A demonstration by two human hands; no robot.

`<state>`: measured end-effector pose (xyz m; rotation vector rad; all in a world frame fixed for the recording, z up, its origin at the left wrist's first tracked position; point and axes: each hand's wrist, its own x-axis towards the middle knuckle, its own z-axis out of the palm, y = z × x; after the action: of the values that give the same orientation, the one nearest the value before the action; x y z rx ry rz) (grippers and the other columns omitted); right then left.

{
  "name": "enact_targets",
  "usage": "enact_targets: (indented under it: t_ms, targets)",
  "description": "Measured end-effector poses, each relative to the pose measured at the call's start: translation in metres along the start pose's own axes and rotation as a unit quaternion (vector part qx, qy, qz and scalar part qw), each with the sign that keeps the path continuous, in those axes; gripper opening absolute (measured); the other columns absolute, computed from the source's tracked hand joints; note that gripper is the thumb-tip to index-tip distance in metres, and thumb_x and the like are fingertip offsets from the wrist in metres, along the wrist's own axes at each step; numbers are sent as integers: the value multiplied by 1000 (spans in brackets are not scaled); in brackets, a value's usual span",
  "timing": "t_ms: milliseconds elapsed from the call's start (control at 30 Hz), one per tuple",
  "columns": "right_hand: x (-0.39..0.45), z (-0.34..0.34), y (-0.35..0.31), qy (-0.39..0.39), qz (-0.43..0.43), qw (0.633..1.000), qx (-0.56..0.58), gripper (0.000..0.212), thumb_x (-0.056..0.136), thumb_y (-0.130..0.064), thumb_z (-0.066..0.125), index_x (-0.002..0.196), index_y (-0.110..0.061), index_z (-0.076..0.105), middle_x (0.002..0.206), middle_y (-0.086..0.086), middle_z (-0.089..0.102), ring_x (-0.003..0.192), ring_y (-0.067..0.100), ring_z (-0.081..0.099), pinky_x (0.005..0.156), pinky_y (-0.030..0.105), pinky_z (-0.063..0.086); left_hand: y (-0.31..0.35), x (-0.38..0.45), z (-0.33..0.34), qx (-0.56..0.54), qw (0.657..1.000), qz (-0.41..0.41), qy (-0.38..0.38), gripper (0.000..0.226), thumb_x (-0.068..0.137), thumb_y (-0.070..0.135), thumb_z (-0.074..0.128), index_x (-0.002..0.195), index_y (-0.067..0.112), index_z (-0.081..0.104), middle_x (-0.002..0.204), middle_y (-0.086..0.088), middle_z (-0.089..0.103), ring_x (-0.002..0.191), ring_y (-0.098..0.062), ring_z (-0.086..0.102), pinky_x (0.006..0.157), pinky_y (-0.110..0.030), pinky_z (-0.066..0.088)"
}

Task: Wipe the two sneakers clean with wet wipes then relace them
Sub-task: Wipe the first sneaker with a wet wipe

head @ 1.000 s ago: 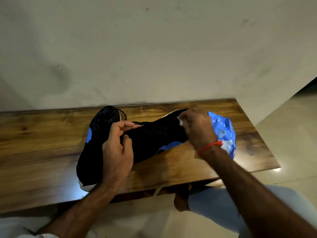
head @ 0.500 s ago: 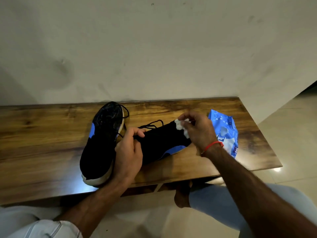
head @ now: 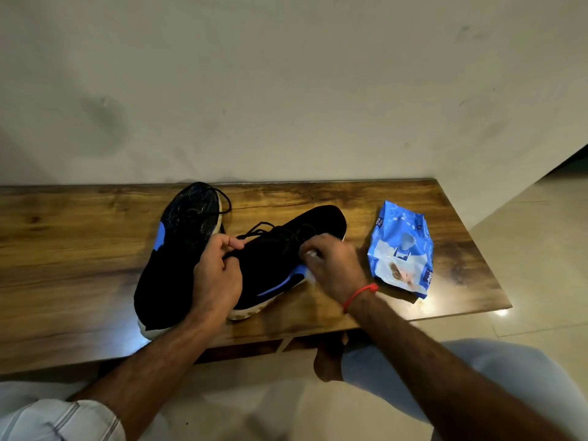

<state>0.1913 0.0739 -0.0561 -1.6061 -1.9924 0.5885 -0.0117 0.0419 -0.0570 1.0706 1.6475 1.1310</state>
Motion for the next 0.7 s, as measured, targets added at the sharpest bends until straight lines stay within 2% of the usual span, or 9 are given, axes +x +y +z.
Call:
enact_targets:
  t_ms: [100,200,267,333,400,500,600,700]
  targets:
    - [-16,6,-17,-44,-14,998,40,9,88,-12,70,96,-15,72,94,-6,66,83,-2,58,73,3,42,0,1,0,14,1000,-3,7,38,98,-6,40,101,27,58,124,6,65,117,-13,60,91,-38,57]
    - [-9,-3,-7,-32,-31,998,37,8,86,-9,71,90,-14,66,84,-11,61,74,-1,54,66,4,39,-2,3,-3,4,1000,-7,-3,38,98,-5,40,100,28,58,122,5,68,114,-13,63,86,-37,58]
    - [3,-10,8,15,6,1000,13,12,86,-6,69,89,-12,59,80,-7,57,71,8,52,61,12,35,0,3,-3,-8,1000,-14,-6,36,98,-6,40,98,26,58,120,5,69,111,-13,65,83,-37,59]
    - [15,-19,24,83,54,995,-7,14,85,-2,68,91,-9,59,81,-1,58,76,22,57,64,22,34,3,1,-2,-10,1000,-18,-8,34,98,-6,40,98,24,57,120,6,70,110,-11,65,81,-34,59]
    - [26,-34,36,136,87,987,-8,14,84,-1,67,96,-7,64,85,7,64,83,29,61,71,27,40,4,0,-1,-8,1000,-16,-8,34,98,-6,40,97,23,57,118,7,70,108,-11,65,83,-37,59]
    - [36,-54,41,195,107,975,-2,19,86,-3,65,103,-8,72,98,10,71,94,24,64,80,17,39,5,-2,-3,-17,1000,-12,-14,34,98,-8,39,96,22,56,113,11,71,107,-7,65,79,-31,57]
    - [35,-51,44,170,134,976,0,17,88,-4,65,102,-8,75,101,10,73,96,22,65,82,16,40,6,-3,-3,-29,999,-19,-12,36,97,-9,38,96,23,56,111,11,72,108,-7,64,80,-27,54]
    - [24,-28,42,127,151,980,14,11,88,-5,66,93,-10,74,94,8,73,88,21,67,72,10,41,4,-3,-2,-43,999,-32,-3,39,96,-11,38,94,24,56,111,8,73,110,-9,65,82,-26,52]
